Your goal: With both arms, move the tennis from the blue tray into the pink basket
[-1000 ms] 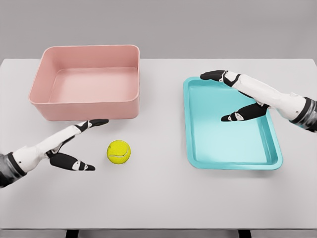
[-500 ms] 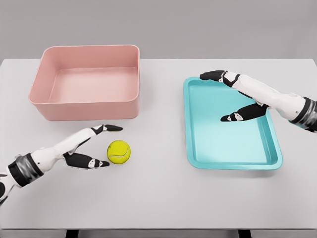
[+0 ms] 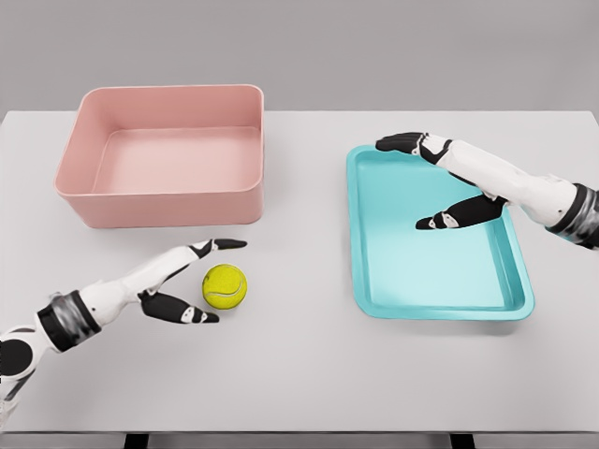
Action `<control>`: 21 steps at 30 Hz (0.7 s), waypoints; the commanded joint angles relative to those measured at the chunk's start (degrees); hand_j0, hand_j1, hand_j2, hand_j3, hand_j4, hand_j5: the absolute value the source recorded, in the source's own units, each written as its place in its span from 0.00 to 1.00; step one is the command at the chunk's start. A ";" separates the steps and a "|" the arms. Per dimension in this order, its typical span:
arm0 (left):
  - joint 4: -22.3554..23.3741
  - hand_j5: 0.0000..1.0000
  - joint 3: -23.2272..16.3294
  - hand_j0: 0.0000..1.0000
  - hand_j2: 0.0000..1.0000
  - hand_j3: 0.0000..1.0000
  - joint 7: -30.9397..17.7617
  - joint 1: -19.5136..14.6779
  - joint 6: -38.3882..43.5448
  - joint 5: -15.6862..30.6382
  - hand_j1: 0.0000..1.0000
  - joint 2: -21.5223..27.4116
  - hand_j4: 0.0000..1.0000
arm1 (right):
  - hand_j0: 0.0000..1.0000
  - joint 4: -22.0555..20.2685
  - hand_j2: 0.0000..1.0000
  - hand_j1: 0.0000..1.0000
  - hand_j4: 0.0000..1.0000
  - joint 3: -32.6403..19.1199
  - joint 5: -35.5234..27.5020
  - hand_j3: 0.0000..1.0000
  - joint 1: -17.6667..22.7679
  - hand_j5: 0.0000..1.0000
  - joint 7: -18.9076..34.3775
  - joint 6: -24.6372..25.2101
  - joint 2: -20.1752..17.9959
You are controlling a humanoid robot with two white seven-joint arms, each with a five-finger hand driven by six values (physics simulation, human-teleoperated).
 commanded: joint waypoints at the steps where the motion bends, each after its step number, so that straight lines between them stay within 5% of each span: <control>1: 0.95 0.96 -0.56 0.96 0.96 0.96 0.01 -0.09 0.32 -0.11 0.96 -0.68 0.96 | 1.00 -0.61 1.00 1.00 1.00 -0.01 -0.48 1.00 0.00 1.00 -0.03 0.16 -0.24; 10: 5.26 0.95 -1.97 0.95 0.95 0.95 0.01 -2.02 0.58 -2.13 0.95 -3.85 0.95 | 1.00 -1.57 1.00 1.00 1.00 -0.01 -0.48 1.00 0.09 1.00 -0.03 0.16 -0.41; 21: 5.35 0.88 -1.97 0.88 0.88 0.88 0.01 -2.11 0.67 -2.22 0.88 -3.94 0.88 | 1.00 -1.57 1.00 1.00 1.00 0.17 -0.48 1.00 0.26 1.00 -0.03 0.16 -0.15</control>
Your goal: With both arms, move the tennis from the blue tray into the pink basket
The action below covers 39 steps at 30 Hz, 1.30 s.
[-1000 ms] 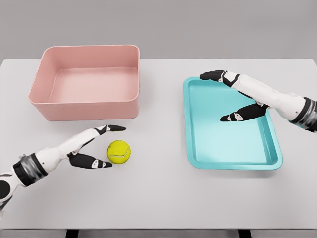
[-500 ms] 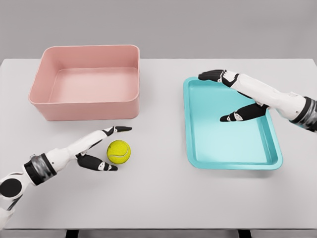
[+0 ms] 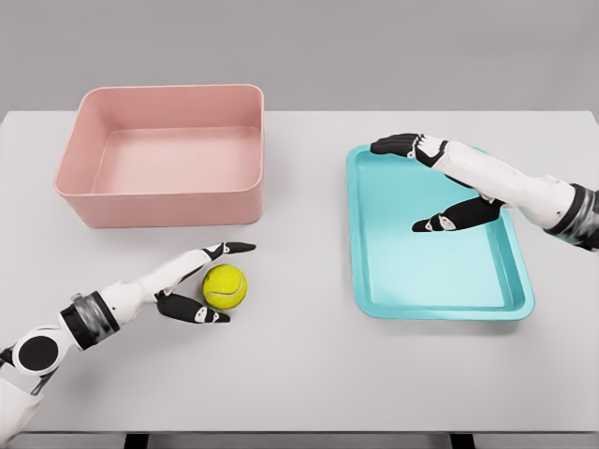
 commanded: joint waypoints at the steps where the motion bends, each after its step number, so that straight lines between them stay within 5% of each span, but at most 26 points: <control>1: -0.01 0.85 0.00 0.85 0.85 0.85 0.01 0.00 0.04 0.40 0.85 0.01 0.85 | 1.00 -0.04 1.00 1.00 1.00 0.00 -0.47 1.00 0.00 1.00 -0.03 0.16 0.04; 15: -2.12 0.37 0.26 0.37 0.37 0.37 0.01 0.26 -0.05 1.19 0.37 0.45 0.37 | 1.00 -0.04 1.00 1.00 1.00 0.27 -0.47 1.00 0.00 1.00 -0.03 0.16 0.39; 27: -7.22 0.34 1.84 0.34 0.34 0.34 0.10 -1.05 -0.75 1.63 0.34 0.09 0.34 | 1.00 -0.04 1.00 1.00 1.00 0.27 -0.47 1.00 -0.09 1.00 -0.03 0.16 0.39; 39: -7.48 0.34 3.60 0.34 0.34 0.34 0.10 -6.33 -1.46 3.92 0.34 0.01 0.34 | 1.00 -0.04 1.00 1.00 1.00 0.44 -0.47 1.00 0.00 1.00 -0.03 0.16 0.48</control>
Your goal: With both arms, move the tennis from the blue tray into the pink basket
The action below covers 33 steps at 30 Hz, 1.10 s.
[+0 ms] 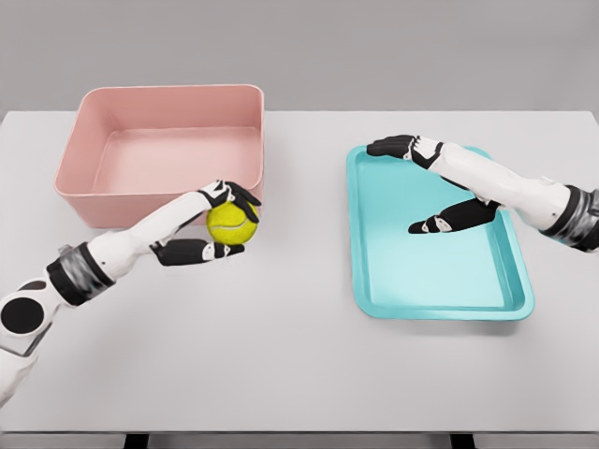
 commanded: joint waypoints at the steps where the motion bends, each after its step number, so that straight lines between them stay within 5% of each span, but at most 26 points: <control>1: -0.01 0.34 1.28 0.34 0.34 0.34 0.00 -0.09 -0.04 1.01 0.34 0.03 0.34 | 1.00 -0.03 1.00 1.00 1.00 0.07 -0.47 1.00 0.00 1.00 -0.03 0.16 -0.04; 8: 0.61 0.34 5.32 0.34 0.34 0.34 0.00 -1.84 0.75 1.97 0.34 0.04 0.34 | 1.00 -0.03 1.00 1.00 1.00 0.15 -0.47 1.00 -0.09 1.00 -0.03 0.16 -0.04; 18: 3.86 0.33 6.20 0.33 0.33 0.33 0.00 -7.65 6.73 1.62 0.33 0.03 0.33 | 1.00 -0.03 1.00 1.00 1.00 0.50 -0.47 1.00 -0.09 1.00 -0.03 0.16 0.04; 33: 22.31 0.34 4.97 0.34 0.34 0.34 -0.17 -17.58 13.41 -0.31 0.34 -3.57 0.34 | 1.00 -1.61 1.00 1.00 1.00 0.86 -0.47 1.00 -0.09 1.00 -0.03 0.16 0.04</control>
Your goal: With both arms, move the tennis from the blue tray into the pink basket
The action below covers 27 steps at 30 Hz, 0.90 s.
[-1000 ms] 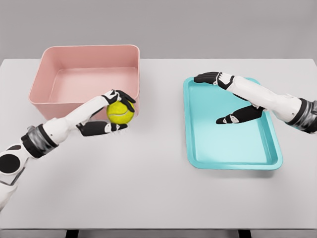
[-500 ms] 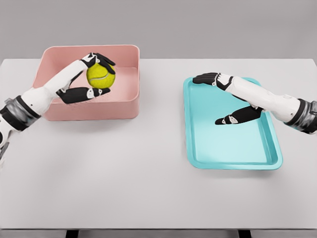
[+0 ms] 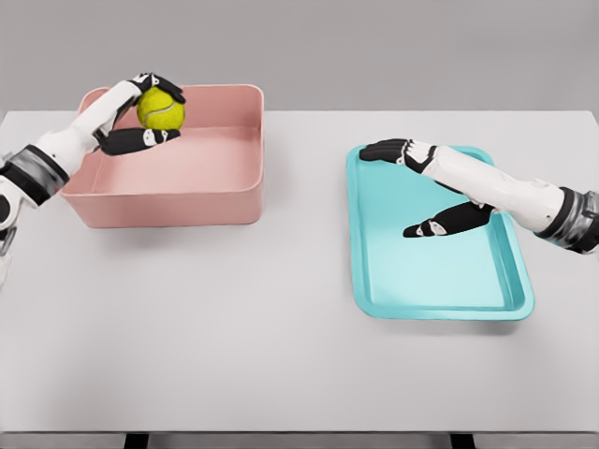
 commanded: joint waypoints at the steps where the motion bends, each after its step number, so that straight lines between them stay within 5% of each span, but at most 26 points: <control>1: 2.41 0.36 -0.07 0.36 0.36 0.36 0.14 -0.17 0.99 0.05 0.36 -0.46 0.36 | 1.00 -0.42 1.00 1.00 1.00 0.00 -0.47 1.00 0.00 1.00 -0.03 0.16 -0.04; 3: 2.67 0.47 -0.07 0.47 0.47 0.47 0.05 -0.26 0.99 -0.04 0.47 -0.46 0.47 | 1.00 -0.42 1.00 1.00 1.00 0.00 -0.47 1.00 0.09 1.00 -0.03 0.16 -0.04; 6: 2.67 0.87 0.02 0.87 0.87 0.87 0.14 -0.35 1.87 -0.12 0.87 -0.46 0.87 | 1.00 -0.42 1.00 1.00 1.00 0.09 -0.47 1.00 0.09 1.00 -0.03 0.16 -0.04; 8: 2.59 0.96 0.11 0.96 0.96 0.96 0.05 -0.35 2.04 -0.12 0.96 -0.46 0.96 | 1.00 -0.42 1.00 1.00 1.00 0.09 -0.47 1.00 0.09 1.00 -0.03 0.16 0.05; 15: 1.71 0.99 0.19 0.99 0.99 0.99 0.05 -0.18 0.90 0.75 0.99 0.24 0.99 | 1.00 -0.86 1.00 1.00 1.00 0.09 -0.47 1.00 0.09 1.00 -0.03 0.16 -0.13; 20: -7.43 0.99 0.19 0.99 0.99 0.99 -0.30 2.64 -22.82 1.19 0.99 3.93 0.99 | 1.00 -0.77 1.00 1.00 1.00 0.09 -0.38 1.00 0.09 1.00 -0.03 0.16 -0.13; 27: -15.61 1.00 1.25 1.00 1.00 1.00 0.05 13.27 -27.60 2.51 1.00 10.08 1.00 | 1.00 -0.77 1.00 1.00 1.00 -0.18 -0.38 1.00 0.18 1.00 -0.03 0.16 -0.39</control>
